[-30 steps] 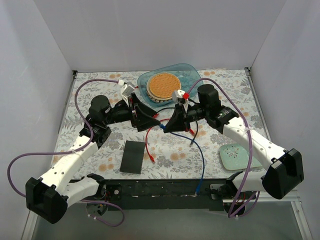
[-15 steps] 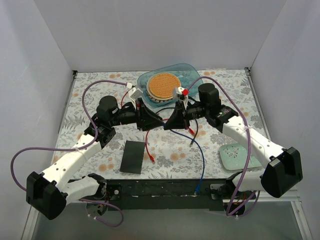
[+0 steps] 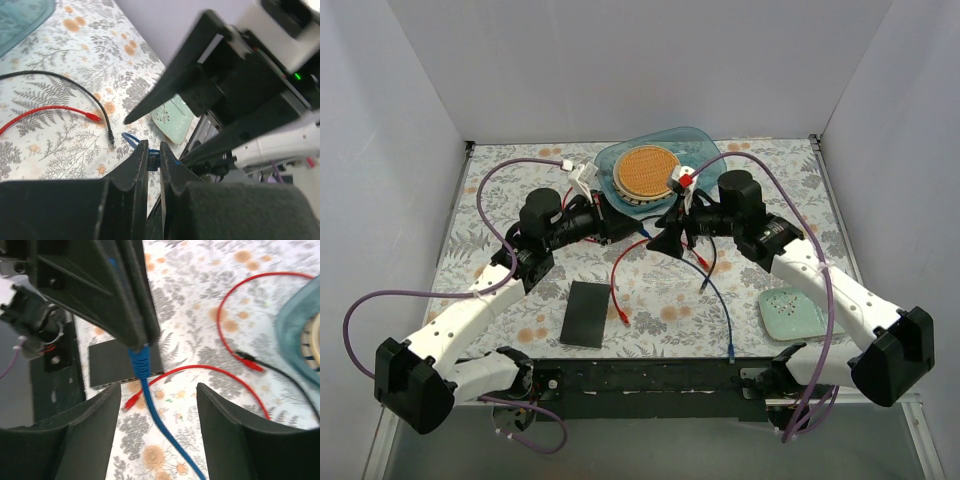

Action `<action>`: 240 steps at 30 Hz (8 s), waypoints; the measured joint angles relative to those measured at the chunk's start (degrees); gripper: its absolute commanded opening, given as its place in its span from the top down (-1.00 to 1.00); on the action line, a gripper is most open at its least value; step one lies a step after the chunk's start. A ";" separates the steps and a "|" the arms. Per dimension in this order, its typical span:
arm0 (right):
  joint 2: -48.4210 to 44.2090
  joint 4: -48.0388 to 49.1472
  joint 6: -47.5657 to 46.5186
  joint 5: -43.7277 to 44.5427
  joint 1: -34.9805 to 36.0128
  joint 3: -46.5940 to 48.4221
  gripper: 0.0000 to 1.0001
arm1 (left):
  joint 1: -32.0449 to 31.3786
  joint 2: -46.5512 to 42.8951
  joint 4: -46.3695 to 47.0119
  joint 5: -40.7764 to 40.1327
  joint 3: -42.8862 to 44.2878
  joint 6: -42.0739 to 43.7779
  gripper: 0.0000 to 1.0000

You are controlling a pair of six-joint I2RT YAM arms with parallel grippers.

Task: Insert the plug into the switch port

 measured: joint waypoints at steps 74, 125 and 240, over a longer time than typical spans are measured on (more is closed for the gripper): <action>-1.42 8.74 -4.48 36.09 17.57 -13.55 0.97 | 4.26 3.58 -22.80 -28.13 -0.44 -8.79 -0.96; 29.68 -1.42 4.87 35.95 19.32 -1.42 0.97 | 11.32 17.46 2.56 -21.75 -19.82 -17.40 -0.90; 27.89 3.72 -8.44 52.57 35.50 -5.29 0.97 | 12.94 7.19 -7.89 -21.53 -24.17 -11.28 -0.67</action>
